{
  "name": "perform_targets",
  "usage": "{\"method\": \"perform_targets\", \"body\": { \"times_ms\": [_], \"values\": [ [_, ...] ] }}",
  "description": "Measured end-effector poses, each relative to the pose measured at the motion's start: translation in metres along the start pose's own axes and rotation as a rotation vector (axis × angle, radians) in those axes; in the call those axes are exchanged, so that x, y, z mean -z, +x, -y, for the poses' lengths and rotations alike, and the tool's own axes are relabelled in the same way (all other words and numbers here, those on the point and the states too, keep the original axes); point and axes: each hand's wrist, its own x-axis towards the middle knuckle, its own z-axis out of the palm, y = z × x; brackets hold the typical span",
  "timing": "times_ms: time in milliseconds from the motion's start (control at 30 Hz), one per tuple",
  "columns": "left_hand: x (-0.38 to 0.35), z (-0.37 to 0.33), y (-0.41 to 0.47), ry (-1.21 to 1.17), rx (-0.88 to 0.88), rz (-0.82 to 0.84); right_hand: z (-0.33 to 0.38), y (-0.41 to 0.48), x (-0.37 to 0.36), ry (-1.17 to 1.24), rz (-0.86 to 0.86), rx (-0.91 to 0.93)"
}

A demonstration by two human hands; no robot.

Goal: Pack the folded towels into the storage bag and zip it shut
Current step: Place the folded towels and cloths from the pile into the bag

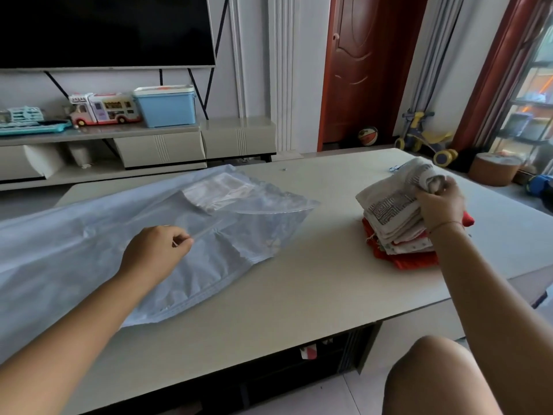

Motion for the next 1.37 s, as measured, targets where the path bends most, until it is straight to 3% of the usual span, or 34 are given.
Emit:
{"method": "perform_targets", "body": {
  "times_ms": [134,267,401,534,668,734,801,834,901,1035,1202,1368],
  "values": [
    [0.006,0.000,0.003,0.012,-0.020,-0.062,0.042,-0.042,-0.006,0.324,0.331,0.131],
    [0.019,-0.005,0.011,0.024,-0.040,-0.125,0.068,-0.079,-0.020,0.654,0.813,0.064],
    [0.035,-0.008,0.017,-0.041,-0.036,-0.191,0.076,-0.127,-0.066,0.665,1.322,-0.144],
    [0.038,-0.008,0.018,-0.077,-0.063,-0.223,0.062,-0.177,-0.139,0.563,1.582,-0.348],
    [0.032,-0.007,0.011,-0.080,-0.070,-0.191,0.045,-0.198,-0.201,0.360,1.420,-0.408],
    [0.028,-0.006,0.009,-0.063,-0.083,-0.170,0.042,-0.200,-0.217,-0.007,1.235,-0.190],
    [0.025,-0.004,0.007,-0.037,-0.095,-0.154,0.041,-0.203,-0.222,-0.410,1.023,0.180],
    [0.024,-0.003,0.006,-0.029,-0.102,-0.150,0.041,-0.207,-0.219,-0.482,0.964,0.346],
    [0.021,-0.003,0.005,-0.022,-0.120,-0.142,0.033,-0.220,-0.206,-0.462,1.025,0.636],
    [0.017,-0.006,0.000,-0.021,-0.160,-0.130,-0.002,-0.254,-0.173,-0.590,1.351,1.059],
    [0.016,-0.006,-0.004,-0.031,-0.165,-0.112,-0.004,-0.253,-0.187,-0.617,1.204,1.149],
    [0.020,-0.005,-0.003,-0.049,-0.170,-0.111,0.010,-0.249,-0.210,-0.508,1.162,1.049]
  ]
}}
